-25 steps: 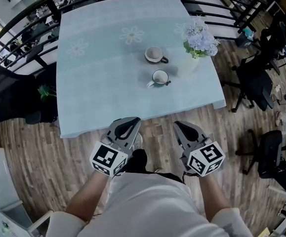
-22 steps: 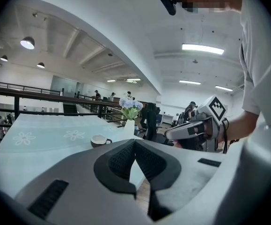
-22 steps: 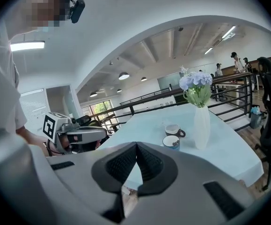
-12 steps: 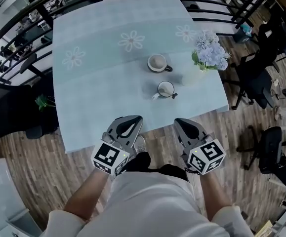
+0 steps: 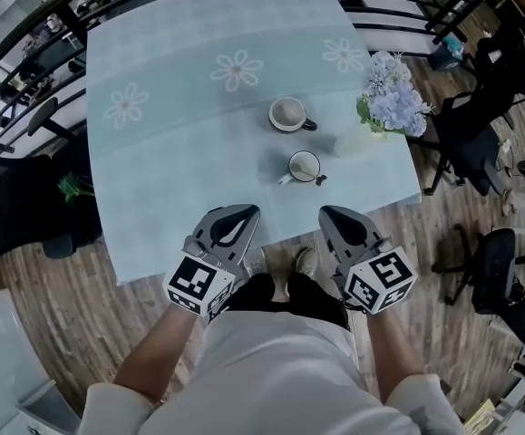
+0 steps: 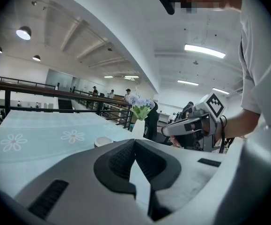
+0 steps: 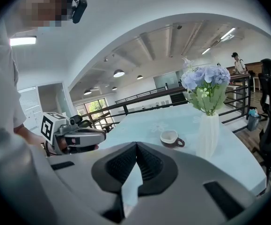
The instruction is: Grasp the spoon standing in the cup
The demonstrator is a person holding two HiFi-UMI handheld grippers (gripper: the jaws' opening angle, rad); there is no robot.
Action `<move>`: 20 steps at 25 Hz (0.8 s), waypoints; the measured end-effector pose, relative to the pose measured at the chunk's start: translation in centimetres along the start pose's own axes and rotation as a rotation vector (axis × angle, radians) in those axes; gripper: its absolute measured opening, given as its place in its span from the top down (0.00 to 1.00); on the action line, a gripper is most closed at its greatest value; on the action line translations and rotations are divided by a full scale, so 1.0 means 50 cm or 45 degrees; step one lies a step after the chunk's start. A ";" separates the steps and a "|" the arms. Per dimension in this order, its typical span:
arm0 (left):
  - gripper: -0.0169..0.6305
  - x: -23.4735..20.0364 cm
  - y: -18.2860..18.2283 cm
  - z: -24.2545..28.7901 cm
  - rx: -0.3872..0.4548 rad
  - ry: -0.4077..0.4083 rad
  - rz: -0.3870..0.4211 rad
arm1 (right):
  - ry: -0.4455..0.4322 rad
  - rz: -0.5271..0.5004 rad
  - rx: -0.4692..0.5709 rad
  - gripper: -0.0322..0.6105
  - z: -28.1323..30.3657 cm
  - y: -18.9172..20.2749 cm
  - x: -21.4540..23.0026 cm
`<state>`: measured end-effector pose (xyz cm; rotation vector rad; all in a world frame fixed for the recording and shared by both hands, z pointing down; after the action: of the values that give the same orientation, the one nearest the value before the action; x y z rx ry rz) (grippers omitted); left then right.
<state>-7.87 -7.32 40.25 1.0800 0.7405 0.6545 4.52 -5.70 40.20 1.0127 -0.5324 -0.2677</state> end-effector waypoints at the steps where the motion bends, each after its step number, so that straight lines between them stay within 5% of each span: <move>1: 0.94 -0.003 0.002 0.007 -0.004 -0.003 -0.005 | -0.001 -0.003 -0.003 0.92 0.004 -0.002 0.007; 12: 0.94 -0.026 0.024 0.095 -0.053 -0.122 -0.057 | -0.154 0.013 -0.054 0.92 0.060 -0.016 0.098; 20: 0.94 -0.032 0.048 0.157 -0.070 -0.240 -0.130 | -0.308 -0.111 -0.144 0.91 0.099 -0.006 0.149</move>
<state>-2.83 -11.95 45.05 1.0305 0.6070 0.4764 8.12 -12.85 44.22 0.8997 -0.6850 -0.4969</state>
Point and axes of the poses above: the fingertips, and each gripper's own axes: z forward along the fingers, x to its right, y out of its underside, the point moved 1 cm from there along -z, backward along the fingers, and after that the axes turned 1 degree about x, right-handed, at the moved point
